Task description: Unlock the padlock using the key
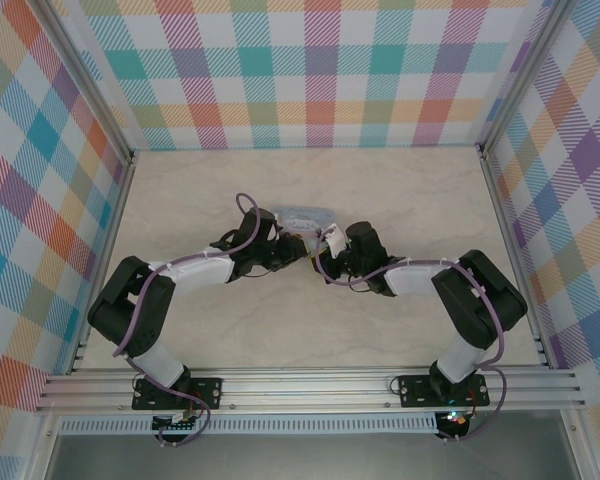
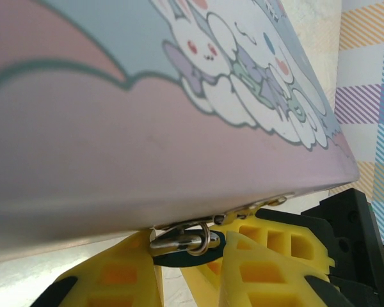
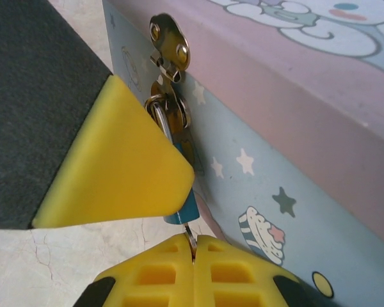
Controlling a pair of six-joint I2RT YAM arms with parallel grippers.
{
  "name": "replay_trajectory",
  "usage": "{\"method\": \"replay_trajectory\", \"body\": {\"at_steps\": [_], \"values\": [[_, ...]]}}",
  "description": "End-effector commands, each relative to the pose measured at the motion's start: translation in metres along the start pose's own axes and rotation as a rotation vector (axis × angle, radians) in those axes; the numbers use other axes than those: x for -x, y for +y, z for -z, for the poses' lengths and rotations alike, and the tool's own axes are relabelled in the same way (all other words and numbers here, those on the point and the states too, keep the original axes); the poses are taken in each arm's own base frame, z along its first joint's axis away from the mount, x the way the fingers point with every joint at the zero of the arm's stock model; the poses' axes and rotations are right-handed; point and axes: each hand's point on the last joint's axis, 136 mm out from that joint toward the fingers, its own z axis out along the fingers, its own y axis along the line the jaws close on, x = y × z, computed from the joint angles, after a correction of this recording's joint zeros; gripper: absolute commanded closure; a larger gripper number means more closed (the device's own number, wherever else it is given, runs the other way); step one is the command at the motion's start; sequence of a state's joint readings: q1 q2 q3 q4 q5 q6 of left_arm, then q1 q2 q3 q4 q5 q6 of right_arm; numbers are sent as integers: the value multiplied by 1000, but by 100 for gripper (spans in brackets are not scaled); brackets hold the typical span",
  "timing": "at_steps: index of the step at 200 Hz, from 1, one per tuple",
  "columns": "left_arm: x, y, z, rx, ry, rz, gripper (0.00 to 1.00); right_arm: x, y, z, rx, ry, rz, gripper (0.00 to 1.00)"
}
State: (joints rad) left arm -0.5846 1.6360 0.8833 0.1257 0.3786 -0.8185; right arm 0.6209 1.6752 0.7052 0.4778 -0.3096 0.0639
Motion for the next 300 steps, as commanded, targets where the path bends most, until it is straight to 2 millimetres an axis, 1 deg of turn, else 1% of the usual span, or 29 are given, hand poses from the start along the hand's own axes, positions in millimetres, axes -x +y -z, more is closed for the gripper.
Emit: {"method": "replay_trajectory", "body": {"at_steps": [1,27,58,71,110,138,152,165,175,198,208,232,262,300], "values": [[-48,-34,6,-118,208,-46,80,92,22,10,63,-299,166,100],[-48,-31,4,-108,206,-49,80,97,23,16,61,-306,168,100],[-48,-26,-1,-99,202,-39,80,86,22,17,62,-274,102,100],[-48,-23,-4,-93,200,-34,79,74,22,15,72,-256,51,100],[-45,-14,-16,-76,189,-18,79,29,11,5,48,-181,-91,100],[-45,-6,-28,-65,191,-1,79,12,4,1,28,-166,-182,100],[-44,-3,-34,-62,192,6,77,4,1,-1,19,-155,-215,100],[-43,-1,-39,-62,192,11,75,-5,-5,-3,-12,-138,-245,100],[-42,0,-43,-64,191,18,73,-9,-7,-4,-23,-136,-263,100],[-40,1,-46,-66,184,31,64,-23,-9,-7,-24,-110,-307,100],[-40,1,-45,-65,178,32,61,-27,-9,-8,-19,-107,-320,100],[-36,1,-34,-55,152,23,53,-28,-9,-9,-17,-101,-336,100],[-30,1,-10,-46,113,11,43,-29,-6,-10,-11,-83,-366,100],[-21,7,23,-18,27,-1,34,-31,-1,-11,8,-70,-418,100]]}}
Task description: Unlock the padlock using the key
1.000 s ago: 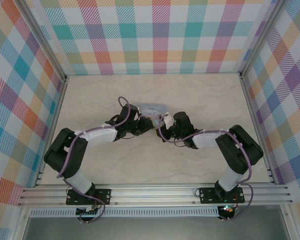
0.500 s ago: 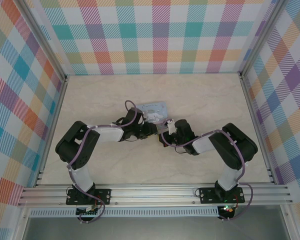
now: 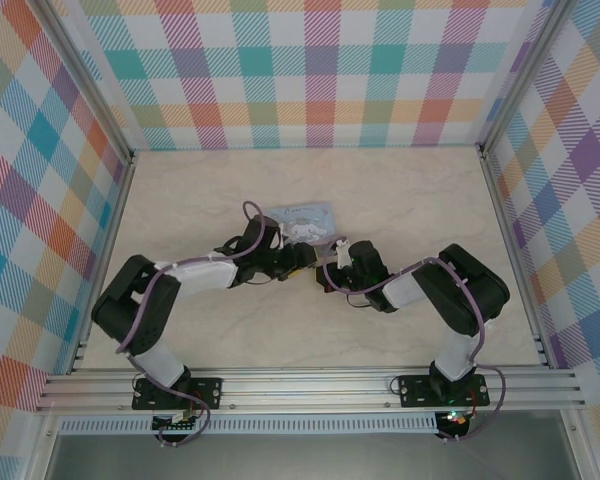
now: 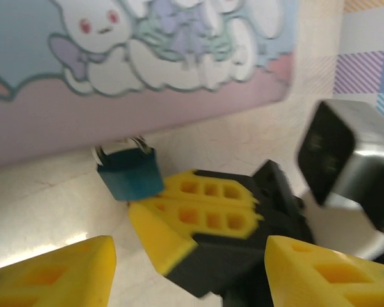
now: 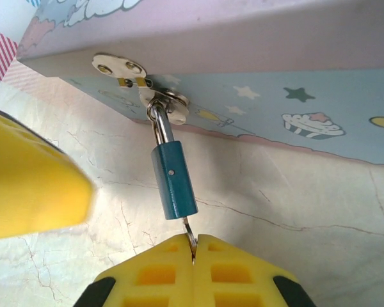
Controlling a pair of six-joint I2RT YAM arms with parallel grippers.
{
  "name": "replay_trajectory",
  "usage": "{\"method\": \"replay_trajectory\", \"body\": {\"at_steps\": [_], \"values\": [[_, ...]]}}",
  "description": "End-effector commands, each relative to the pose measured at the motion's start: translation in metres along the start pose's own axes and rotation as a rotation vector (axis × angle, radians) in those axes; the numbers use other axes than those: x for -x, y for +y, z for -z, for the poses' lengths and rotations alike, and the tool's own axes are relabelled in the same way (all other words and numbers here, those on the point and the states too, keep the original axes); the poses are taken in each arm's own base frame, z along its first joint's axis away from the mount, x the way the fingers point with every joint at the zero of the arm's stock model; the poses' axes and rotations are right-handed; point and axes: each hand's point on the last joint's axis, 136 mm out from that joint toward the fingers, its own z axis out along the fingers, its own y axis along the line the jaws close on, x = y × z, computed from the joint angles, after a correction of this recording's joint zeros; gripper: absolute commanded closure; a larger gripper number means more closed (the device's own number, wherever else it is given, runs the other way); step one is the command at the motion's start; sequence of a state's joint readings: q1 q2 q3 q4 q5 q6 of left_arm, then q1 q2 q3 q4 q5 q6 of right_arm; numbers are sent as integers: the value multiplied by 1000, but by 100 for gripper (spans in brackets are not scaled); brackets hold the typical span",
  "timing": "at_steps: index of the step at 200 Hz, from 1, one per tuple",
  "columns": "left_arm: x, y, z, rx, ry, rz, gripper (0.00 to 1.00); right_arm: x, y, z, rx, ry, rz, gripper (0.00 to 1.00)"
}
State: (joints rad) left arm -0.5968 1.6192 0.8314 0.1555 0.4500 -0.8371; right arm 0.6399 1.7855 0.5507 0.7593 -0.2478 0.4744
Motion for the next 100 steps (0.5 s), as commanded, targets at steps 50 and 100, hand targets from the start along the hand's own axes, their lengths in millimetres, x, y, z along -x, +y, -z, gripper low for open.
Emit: {"method": "replay_trajectory", "body": {"at_steps": [50,100], "values": [[0,15,53,-46,-201,17,28,8,25,1,61,-1,-191,100],[-4,16,46,-123,-195,93,35,5,37,1,77,31,-379,100]]}}
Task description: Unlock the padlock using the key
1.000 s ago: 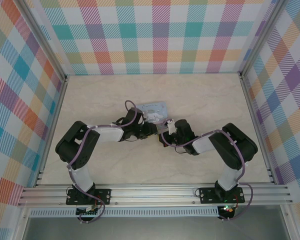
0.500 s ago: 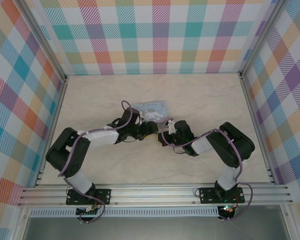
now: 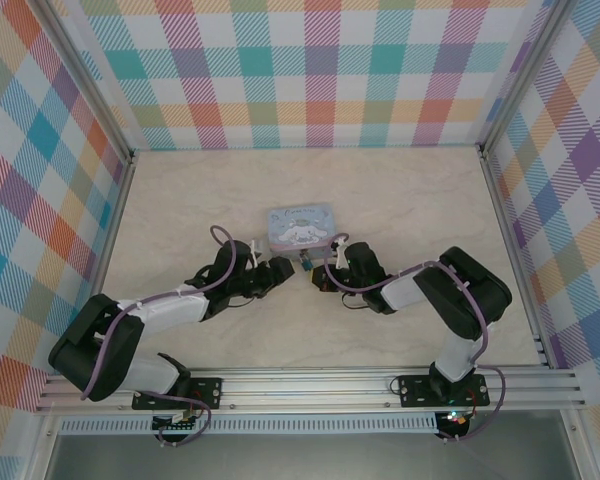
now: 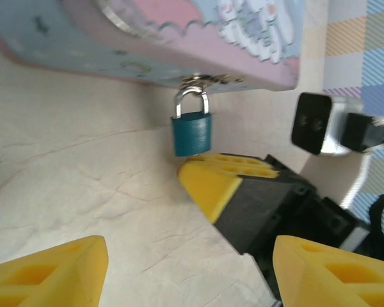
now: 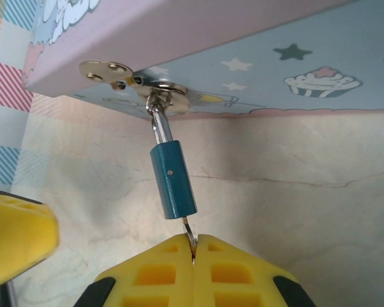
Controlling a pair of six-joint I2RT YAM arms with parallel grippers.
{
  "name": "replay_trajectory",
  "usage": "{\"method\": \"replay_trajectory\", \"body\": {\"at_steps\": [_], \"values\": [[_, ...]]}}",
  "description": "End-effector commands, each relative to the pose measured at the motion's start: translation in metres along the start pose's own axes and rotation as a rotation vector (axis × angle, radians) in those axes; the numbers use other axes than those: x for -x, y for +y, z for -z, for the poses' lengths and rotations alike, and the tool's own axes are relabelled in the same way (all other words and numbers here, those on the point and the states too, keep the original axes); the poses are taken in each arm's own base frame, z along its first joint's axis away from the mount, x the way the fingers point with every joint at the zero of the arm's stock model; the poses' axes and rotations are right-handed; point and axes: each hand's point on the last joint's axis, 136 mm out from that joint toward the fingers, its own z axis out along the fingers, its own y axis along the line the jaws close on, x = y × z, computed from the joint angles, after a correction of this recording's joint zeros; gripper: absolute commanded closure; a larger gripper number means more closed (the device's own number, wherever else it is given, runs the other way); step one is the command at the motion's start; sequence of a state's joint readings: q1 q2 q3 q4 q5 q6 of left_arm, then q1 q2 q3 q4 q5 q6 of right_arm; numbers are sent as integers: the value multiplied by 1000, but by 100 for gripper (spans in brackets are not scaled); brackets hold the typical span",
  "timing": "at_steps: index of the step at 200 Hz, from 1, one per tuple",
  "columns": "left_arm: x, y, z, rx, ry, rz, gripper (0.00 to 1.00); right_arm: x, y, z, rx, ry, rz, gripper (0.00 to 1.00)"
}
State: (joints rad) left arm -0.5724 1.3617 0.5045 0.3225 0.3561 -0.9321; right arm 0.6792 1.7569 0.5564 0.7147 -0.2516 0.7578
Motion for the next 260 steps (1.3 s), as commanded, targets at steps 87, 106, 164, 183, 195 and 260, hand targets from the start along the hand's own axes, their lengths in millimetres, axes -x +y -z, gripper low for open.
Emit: {"method": "replay_trajectory", "body": {"at_steps": [87,106,164,183,195,260], "values": [[19,-21,-40,-170,-5,123,48,13,33,2,57,-7,-185,100],[21,-19,-47,-169,-6,128,51,11,32,1,58,-2,-196,100],[24,-15,-60,-183,-10,161,59,11,30,1,52,-6,-204,100],[26,-15,-61,-191,-15,177,61,11,30,1,53,-5,-206,100],[26,-16,-62,-203,-15,185,61,11,30,1,52,-5,-207,100],[23,-23,-70,-240,24,213,68,14,33,0,68,-16,-233,100]]}}
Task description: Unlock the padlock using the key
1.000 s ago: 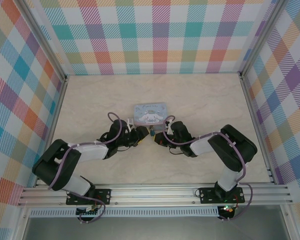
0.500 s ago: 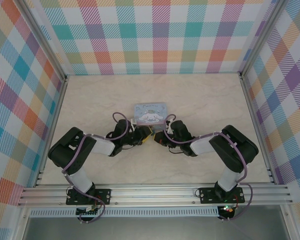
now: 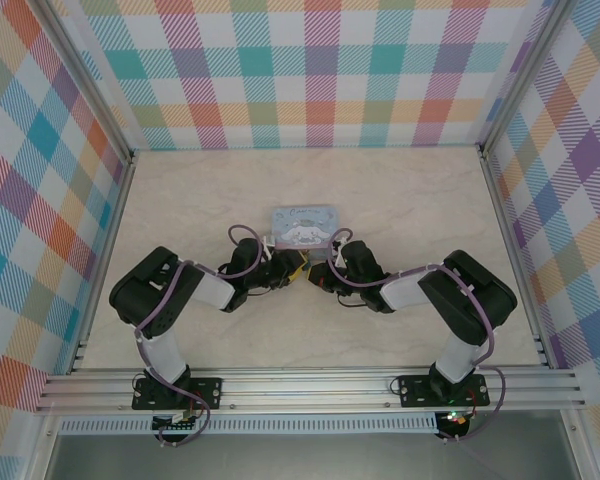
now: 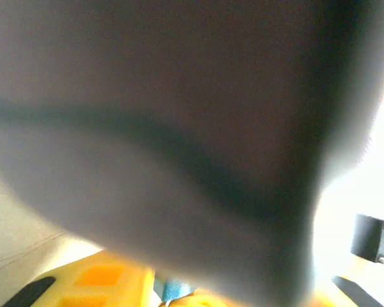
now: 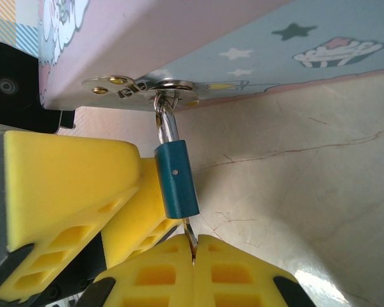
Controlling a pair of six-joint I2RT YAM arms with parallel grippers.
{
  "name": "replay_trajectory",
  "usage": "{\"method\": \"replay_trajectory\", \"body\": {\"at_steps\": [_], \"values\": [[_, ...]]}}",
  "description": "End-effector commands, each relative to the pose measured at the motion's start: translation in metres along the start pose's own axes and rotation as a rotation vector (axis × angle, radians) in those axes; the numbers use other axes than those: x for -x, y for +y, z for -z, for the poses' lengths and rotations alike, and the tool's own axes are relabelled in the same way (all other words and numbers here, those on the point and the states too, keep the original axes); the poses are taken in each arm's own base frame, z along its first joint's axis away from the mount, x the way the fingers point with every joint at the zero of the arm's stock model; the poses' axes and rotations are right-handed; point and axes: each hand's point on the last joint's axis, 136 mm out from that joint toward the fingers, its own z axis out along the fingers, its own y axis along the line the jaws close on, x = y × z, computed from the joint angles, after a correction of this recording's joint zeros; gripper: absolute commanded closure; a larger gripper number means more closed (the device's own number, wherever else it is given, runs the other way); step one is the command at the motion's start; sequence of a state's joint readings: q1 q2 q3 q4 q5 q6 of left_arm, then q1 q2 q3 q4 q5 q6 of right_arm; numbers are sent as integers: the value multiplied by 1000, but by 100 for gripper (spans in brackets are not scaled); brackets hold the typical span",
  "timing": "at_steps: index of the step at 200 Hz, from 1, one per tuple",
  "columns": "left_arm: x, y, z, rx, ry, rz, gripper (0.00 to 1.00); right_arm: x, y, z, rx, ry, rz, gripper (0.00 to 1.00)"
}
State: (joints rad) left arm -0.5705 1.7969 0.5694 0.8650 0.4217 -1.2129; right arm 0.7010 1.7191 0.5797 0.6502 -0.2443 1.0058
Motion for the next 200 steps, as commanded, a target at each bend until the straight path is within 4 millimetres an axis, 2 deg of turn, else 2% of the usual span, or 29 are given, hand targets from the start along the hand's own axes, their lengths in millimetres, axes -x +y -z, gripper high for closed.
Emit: {"method": "replay_trajectory", "body": {"at_steps": [1,84,143,151,200], "values": [[0,-18,-5,-65,30,0,68,9,23,-1,71,-21,5,100],[-8,-26,-12,-85,80,-10,70,11,20,-4,107,-39,-85,99],[-8,-27,-12,-80,75,-14,89,11,14,1,89,-49,-95,95],[-8,-26,-12,-78,73,-14,90,11,13,1,87,-51,-96,92],[-4,-31,-9,-56,57,-36,92,14,2,19,20,-89,-58,61]]}}
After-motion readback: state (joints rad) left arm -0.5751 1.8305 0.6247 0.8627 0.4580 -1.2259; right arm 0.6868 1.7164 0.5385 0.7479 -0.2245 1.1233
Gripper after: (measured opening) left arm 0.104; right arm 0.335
